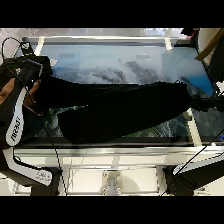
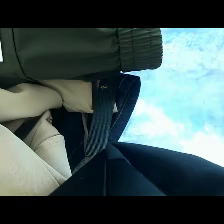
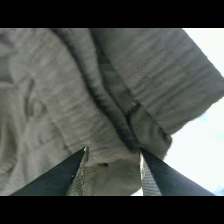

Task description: Fold the clothes and pants, and hang the long-sleeved shirts on hangers.

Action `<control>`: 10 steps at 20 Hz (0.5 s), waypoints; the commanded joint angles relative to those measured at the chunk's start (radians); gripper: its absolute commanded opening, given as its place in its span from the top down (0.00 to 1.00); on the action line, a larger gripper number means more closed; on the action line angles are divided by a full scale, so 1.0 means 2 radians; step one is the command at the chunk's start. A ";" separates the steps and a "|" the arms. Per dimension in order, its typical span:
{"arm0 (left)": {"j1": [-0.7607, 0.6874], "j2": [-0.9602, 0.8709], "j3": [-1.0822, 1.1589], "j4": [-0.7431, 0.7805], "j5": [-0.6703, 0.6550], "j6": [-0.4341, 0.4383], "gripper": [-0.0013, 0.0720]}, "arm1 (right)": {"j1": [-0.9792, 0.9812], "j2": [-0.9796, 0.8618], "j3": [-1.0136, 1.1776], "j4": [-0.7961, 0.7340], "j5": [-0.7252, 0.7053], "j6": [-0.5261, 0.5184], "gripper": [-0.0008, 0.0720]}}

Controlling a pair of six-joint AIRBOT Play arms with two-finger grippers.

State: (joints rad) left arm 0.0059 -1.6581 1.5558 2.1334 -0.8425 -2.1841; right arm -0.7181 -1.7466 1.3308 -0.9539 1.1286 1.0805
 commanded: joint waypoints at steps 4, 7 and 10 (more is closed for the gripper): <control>0.000 0.000 0.000 -0.009 0.000 0.000 0.97 | 0.007 -0.018 -0.002 0.014 0.009 -0.009 0.45; 0.000 0.000 0.000 -0.009 0.000 0.000 0.97 | 0.015 -0.028 -0.002 0.074 0.023 -0.050 0.45; 0.000 0.000 0.000 -0.007 -0.002 0.000 0.97 | 0.017 -0.026 0.000 0.130 0.019 -0.074 0.62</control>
State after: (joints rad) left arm 0.0059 -1.6581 1.5558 2.1178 -0.8425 -2.1845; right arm -0.6903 -1.7947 1.3285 -0.8124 1.1595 0.9901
